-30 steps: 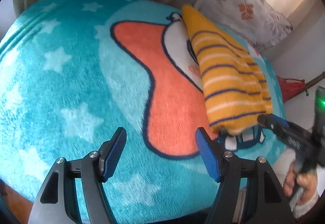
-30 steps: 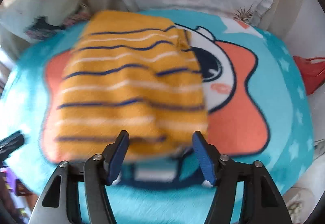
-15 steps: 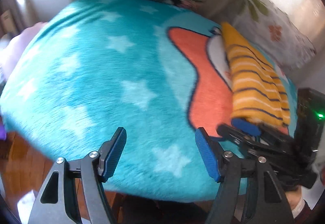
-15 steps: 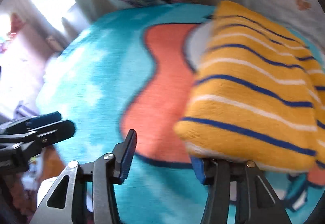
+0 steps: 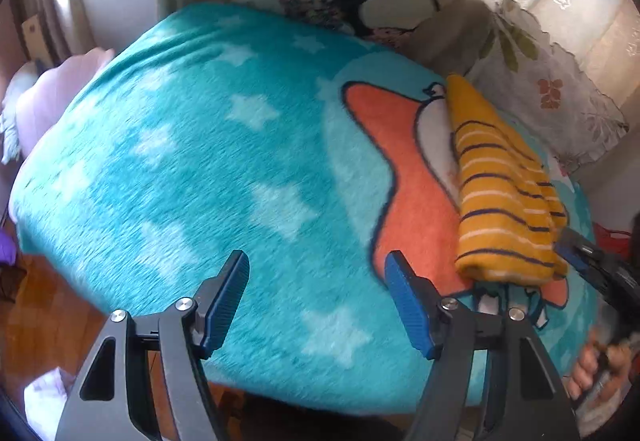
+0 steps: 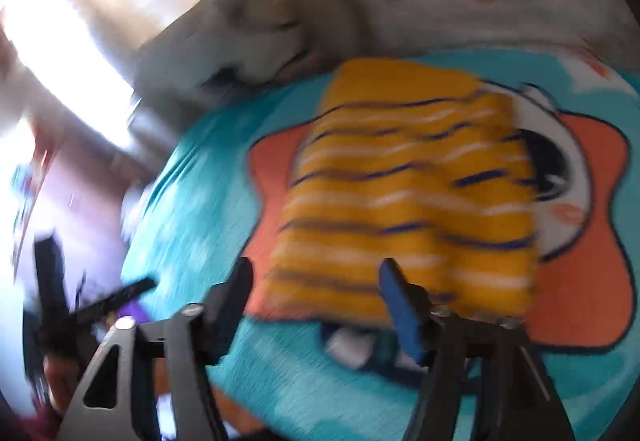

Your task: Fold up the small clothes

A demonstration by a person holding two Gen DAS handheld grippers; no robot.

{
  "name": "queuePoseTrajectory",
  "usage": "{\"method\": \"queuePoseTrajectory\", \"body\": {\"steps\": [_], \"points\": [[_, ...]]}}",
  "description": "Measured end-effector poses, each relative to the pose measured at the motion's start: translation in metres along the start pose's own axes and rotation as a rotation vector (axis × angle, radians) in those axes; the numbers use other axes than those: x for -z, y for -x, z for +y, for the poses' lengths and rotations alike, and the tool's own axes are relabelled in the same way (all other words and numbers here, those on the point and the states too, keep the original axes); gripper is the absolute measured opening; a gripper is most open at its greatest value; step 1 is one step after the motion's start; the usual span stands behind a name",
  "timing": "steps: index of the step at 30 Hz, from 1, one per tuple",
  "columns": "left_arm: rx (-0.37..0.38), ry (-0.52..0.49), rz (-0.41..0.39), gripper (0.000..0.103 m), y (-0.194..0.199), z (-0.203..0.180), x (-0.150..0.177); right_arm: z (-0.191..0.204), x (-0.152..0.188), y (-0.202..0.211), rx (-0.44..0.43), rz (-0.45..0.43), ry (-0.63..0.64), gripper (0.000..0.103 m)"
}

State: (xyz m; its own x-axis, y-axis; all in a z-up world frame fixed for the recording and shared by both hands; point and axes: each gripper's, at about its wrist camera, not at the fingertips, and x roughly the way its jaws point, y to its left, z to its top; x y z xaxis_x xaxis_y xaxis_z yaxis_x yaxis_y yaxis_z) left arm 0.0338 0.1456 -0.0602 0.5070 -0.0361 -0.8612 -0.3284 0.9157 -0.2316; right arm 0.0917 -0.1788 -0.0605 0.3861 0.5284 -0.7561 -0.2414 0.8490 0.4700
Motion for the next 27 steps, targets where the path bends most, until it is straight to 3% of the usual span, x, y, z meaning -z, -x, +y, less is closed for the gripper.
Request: {"method": "queuePoseTrajectory", "body": {"steps": [4,7,11,14,17,21,27], "points": [[0.021,-0.083,-0.053,0.069,0.005,-0.025,-0.010,-0.060,-0.008,0.000,0.325,-0.019,-0.147,0.070],[-0.025,-0.168,-0.151,0.072,0.017,-0.041,-0.017,-0.083,0.006,0.025,0.336,-0.077,-0.248,0.071],[-0.054,-0.283,-0.300,0.083,0.036,-0.055,-0.029,-0.077,0.026,0.034,0.426,-0.047,-0.229,0.071],[-0.024,-0.312,-0.390,0.095,0.045,-0.056,-0.040,-0.057,0.038,0.050,0.505,-0.066,-0.187,0.072],[0.034,-0.340,-0.485,0.100,0.055,-0.058,-0.046,-0.041,0.043,0.049,0.589,-0.046,-0.128,0.074],[0.089,-0.363,-0.489,0.101,0.065,-0.065,-0.054,-0.020,0.042,0.036,0.686,-0.023,-0.055,0.074],[0.022,-0.367,-0.499,0.101,0.079,-0.080,-0.045,0.001,0.051,0.028,0.688,0.008,0.035,0.075]]}}
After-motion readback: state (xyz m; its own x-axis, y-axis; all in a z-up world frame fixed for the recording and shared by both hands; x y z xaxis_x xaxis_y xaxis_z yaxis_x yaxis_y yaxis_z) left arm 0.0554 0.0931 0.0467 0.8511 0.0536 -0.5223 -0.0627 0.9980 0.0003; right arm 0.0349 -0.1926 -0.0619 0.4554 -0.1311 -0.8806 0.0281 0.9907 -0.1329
